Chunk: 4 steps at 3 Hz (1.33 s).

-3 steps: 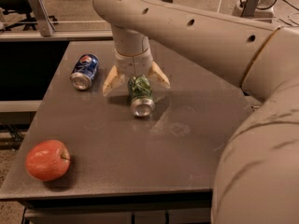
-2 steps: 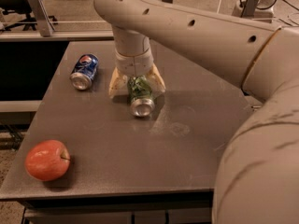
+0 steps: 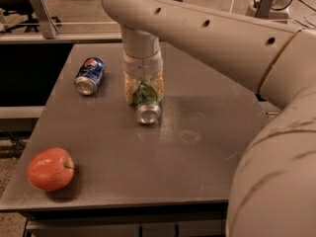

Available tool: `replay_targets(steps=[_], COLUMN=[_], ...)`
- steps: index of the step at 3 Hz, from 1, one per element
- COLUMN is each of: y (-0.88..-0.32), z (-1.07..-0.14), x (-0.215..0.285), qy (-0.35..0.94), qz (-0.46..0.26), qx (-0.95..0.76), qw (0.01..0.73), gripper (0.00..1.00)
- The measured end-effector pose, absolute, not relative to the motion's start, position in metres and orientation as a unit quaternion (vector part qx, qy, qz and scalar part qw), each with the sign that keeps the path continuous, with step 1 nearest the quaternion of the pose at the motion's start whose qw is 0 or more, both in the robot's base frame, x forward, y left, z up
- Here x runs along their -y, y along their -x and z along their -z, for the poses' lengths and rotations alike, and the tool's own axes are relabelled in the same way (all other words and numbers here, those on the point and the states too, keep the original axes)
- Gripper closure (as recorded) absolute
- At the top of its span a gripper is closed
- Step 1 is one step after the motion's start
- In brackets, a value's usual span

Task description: Place green can upright

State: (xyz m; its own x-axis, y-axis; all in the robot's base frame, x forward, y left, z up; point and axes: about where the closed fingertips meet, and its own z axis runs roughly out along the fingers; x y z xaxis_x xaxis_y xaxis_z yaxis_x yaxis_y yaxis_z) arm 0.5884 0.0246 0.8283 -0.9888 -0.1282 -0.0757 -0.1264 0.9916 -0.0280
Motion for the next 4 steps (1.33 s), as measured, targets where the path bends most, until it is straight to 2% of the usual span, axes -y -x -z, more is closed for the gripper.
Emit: replay_targets(steps=[1,2,4], y=[-0.588,-0.588,-0.567], z=[-0.829,-0.837,-0.921], x=[-0.025,-0.023,-0.035], qy=[0.064,0.111,0.249], qz=[0.011,0.000,-0.143], qx=[-0.997,-0.992,-0.946], qw=[0.039,0.055,0.152], gripper=[0.88,1.00,1.00])
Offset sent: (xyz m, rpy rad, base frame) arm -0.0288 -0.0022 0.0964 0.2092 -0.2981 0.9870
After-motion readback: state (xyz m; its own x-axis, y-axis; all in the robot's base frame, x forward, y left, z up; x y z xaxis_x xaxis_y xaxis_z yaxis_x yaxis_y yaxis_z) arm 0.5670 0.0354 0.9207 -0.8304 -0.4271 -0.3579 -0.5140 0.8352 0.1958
